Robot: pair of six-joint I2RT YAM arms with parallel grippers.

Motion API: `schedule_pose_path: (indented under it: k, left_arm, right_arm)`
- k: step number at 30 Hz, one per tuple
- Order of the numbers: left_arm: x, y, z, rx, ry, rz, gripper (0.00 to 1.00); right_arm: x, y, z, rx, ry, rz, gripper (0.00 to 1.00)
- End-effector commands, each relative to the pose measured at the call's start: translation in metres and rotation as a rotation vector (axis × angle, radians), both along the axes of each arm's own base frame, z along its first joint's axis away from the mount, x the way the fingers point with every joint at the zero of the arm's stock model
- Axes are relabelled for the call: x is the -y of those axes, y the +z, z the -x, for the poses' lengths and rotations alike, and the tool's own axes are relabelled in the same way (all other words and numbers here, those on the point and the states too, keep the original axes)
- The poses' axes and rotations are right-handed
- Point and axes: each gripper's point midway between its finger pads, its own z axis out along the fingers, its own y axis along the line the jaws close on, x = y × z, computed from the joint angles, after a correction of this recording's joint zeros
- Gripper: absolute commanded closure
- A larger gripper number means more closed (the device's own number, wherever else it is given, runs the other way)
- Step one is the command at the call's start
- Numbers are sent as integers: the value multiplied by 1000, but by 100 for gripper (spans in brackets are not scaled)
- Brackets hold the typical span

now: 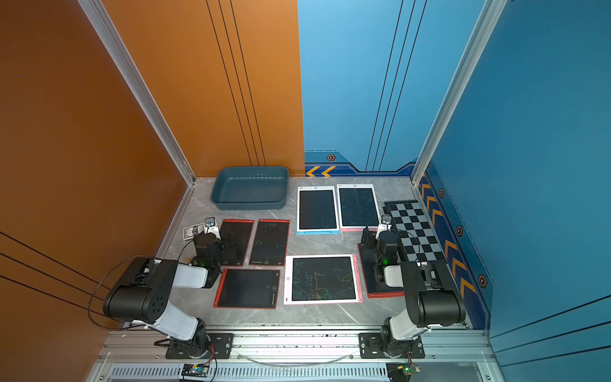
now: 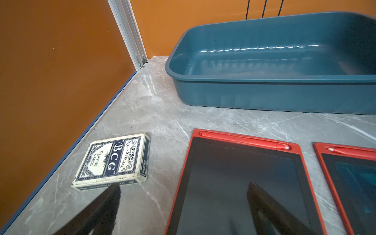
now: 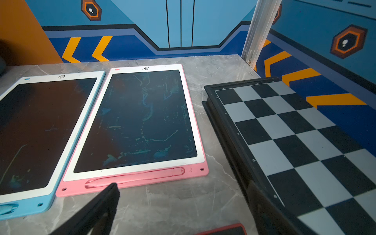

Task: Take out the writing tablet from the storage box
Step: Reset both arms

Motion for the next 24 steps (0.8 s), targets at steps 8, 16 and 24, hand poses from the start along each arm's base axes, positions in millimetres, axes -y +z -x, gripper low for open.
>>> schedule_pose_path:
  k: [8, 16, 24]
  left_arm:
    - [1, 4, -5, 9, -23, 9, 2]
    - [1, 4, -5, 8, -23, 9, 2]
    - [7, 2, -7, -2, -74, 28, 2]
  right_arm:
    - [3, 2, -2, 7, -23, 3, 0]
    - [3, 3, -2, 8, -22, 4, 0]
    - [3, 2, -2, 7, -22, 2, 0]
